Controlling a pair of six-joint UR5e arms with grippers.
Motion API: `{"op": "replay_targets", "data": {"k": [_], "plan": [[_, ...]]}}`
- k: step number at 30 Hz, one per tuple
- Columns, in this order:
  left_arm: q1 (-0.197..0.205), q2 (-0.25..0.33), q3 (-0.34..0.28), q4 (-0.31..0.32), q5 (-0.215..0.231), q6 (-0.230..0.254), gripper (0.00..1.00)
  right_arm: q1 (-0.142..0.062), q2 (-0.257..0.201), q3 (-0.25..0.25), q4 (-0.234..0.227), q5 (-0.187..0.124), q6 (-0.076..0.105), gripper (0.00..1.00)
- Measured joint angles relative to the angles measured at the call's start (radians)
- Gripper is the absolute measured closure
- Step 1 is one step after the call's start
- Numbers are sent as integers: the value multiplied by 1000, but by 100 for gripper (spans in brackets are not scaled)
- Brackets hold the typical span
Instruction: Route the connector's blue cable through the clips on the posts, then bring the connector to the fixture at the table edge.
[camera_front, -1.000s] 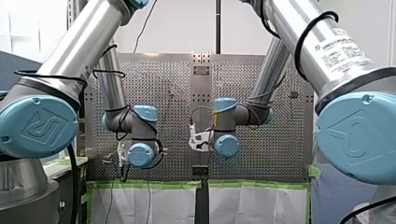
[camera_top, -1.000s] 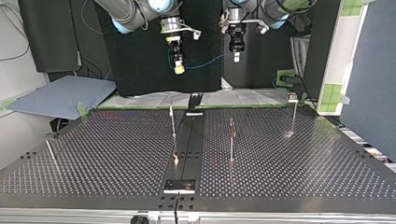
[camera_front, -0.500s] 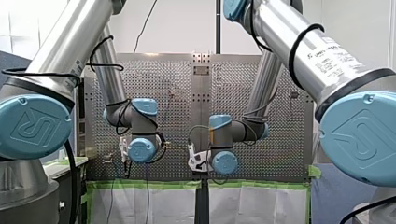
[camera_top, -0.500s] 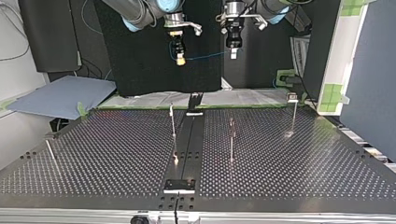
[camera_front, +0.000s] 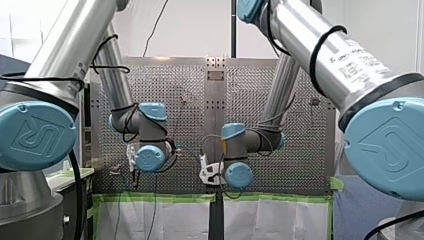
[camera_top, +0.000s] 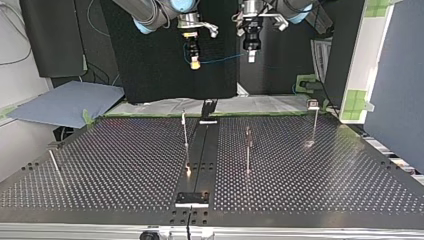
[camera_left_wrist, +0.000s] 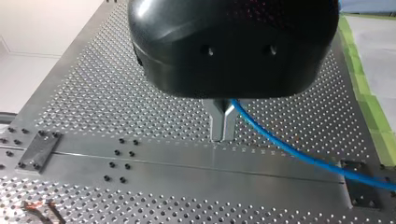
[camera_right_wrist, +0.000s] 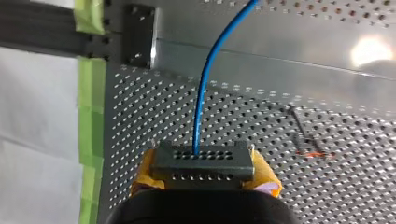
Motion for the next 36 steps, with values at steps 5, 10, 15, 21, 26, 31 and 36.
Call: {"op": "replay_targets", "data": {"k": [5, 10, 15, 21, 26, 31, 36], "plan": [[10, 46, 0, -44, -2, -5, 100, 2, -48, -18, 18, -30, 48, 100], [21, 90, 9, -87, -4, -20, 100, -1, -91, -42, 49, -38, 91, 100], [31, 132, 37, -130, -12, -16, 100, -7, -133, -48, 62, -41, 109, 100], [38, 183, 64, -177, -14, -18, 100, -21, -169, -55, 68, -42, 108, 100], [48, 220, 82, -208, -16, -23, 100, -35, -174, -64, 70, -44, 107, 100], [59, 241, 100, -251, -32, -20, 100, -49, -176, -78, 79, -47, 106, 100], [67, 243, 106, -269, -40, -6, 100, -63, -178, -100, 100, -58, 103, 100]]}}
